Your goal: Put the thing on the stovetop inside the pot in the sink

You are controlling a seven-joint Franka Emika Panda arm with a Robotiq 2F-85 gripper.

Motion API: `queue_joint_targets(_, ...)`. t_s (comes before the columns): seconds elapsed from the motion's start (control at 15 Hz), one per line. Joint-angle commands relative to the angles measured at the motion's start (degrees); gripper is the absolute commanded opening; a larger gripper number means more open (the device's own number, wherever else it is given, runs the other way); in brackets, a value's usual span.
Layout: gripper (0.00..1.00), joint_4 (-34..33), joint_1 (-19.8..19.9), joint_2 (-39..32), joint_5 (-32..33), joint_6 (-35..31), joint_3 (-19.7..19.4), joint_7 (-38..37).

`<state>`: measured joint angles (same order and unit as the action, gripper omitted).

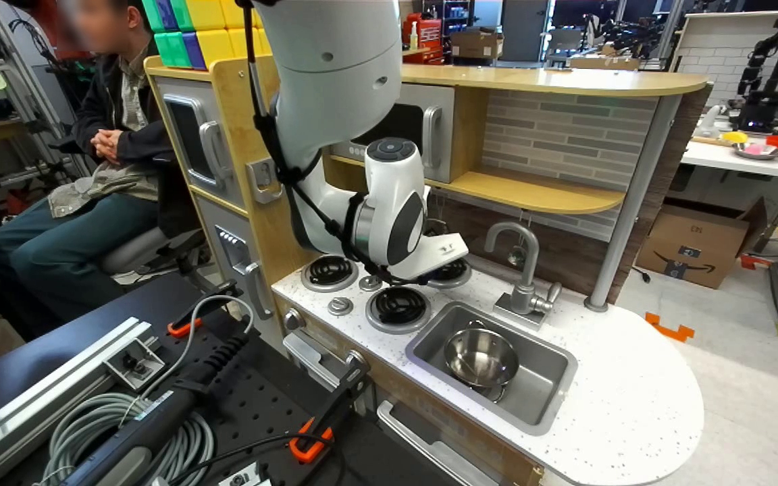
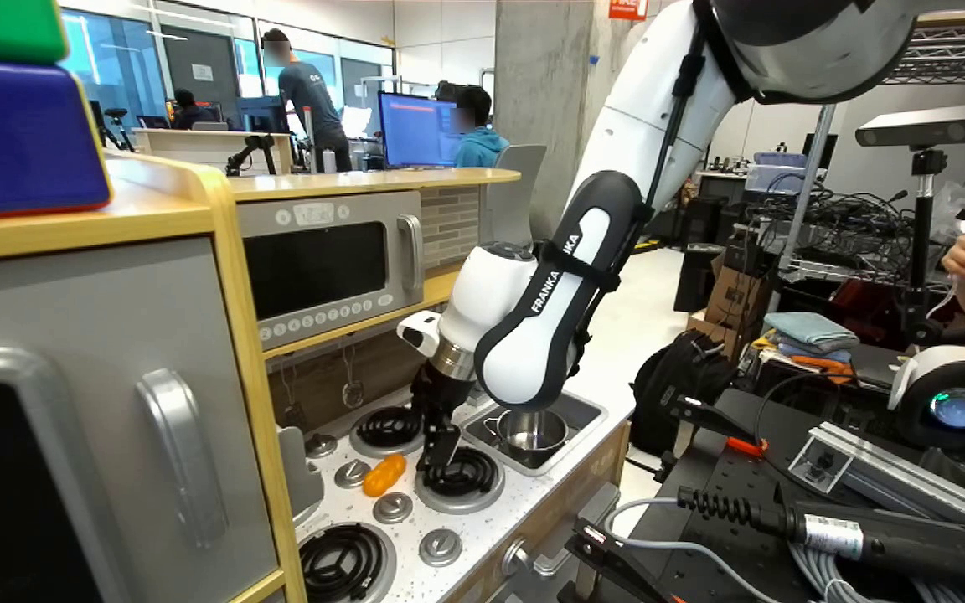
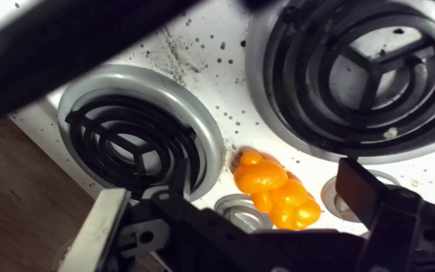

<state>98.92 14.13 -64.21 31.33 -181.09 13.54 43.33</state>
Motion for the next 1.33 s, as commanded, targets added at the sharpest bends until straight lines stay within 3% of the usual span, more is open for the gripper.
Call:
queue_joint_targets(0.0,0.99,0.19,-0.46,0.13,-1.18,-0.23,-0.28,0.79)
queue_joint_targets(0.2,1.0,-0.16,-0.92,-0.03,-1.2,-0.29,-0.55,0.96)
queue_joint_targets(0.67,1.0,-2.71,-7.62,-0.91,-0.87,-3.75,-5.5,-0.53)
queue_joint_targets(0.93,1.0,-6.66,-10.94,-2.52,-1.82,-1.08,-7.85,-2.11)
queue_joint_targets(1.27,1.0,-12.43,-11.95,-5.35,-3.74,6.44,-8.0,-3.36)
